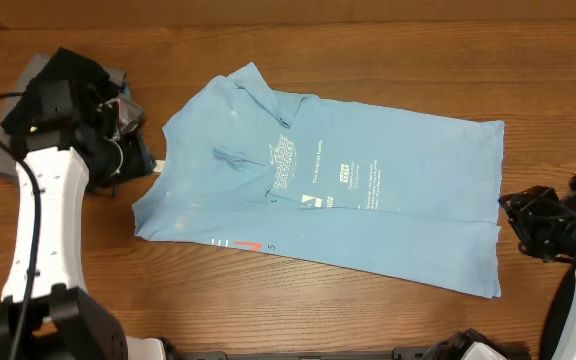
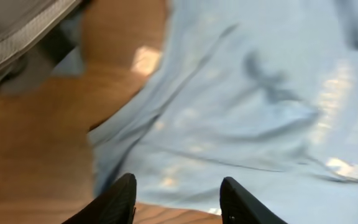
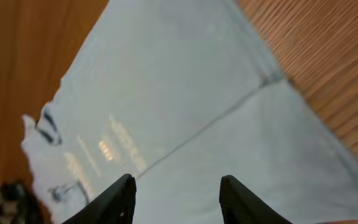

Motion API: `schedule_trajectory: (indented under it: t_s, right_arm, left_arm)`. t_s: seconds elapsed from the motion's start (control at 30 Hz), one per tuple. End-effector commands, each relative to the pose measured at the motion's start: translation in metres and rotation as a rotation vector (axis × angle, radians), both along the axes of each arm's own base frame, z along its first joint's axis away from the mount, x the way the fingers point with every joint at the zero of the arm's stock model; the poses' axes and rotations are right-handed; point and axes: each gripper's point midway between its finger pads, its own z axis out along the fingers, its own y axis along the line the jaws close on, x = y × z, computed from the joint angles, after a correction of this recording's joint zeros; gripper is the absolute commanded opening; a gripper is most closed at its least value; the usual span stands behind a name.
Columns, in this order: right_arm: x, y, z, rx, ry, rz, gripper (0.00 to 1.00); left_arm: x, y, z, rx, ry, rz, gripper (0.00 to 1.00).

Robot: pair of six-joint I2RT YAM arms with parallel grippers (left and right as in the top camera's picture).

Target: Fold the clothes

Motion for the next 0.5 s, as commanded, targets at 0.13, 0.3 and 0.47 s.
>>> schedule_trajectory:
  t_s: [0.13,0.3,0.47]
  right_arm:
    - [0.004,0.015,0.010,0.041,-0.065,0.099,0.47]
    - [0.006,0.013,0.012,0.031,-0.079,0.099,0.47]
    - [0.006,0.013,0.012,0.033,-0.078,0.095,0.47]
  left_arm:
    - [-0.024,-0.012,-0.036,-0.051,0.137,0.017,0.04]
    - [-0.034,-0.015,-0.095,-0.061,0.147,0.036,0.04]
    - [-0.043,-0.016,-0.138,-0.067,0.143,0.102,0.04]
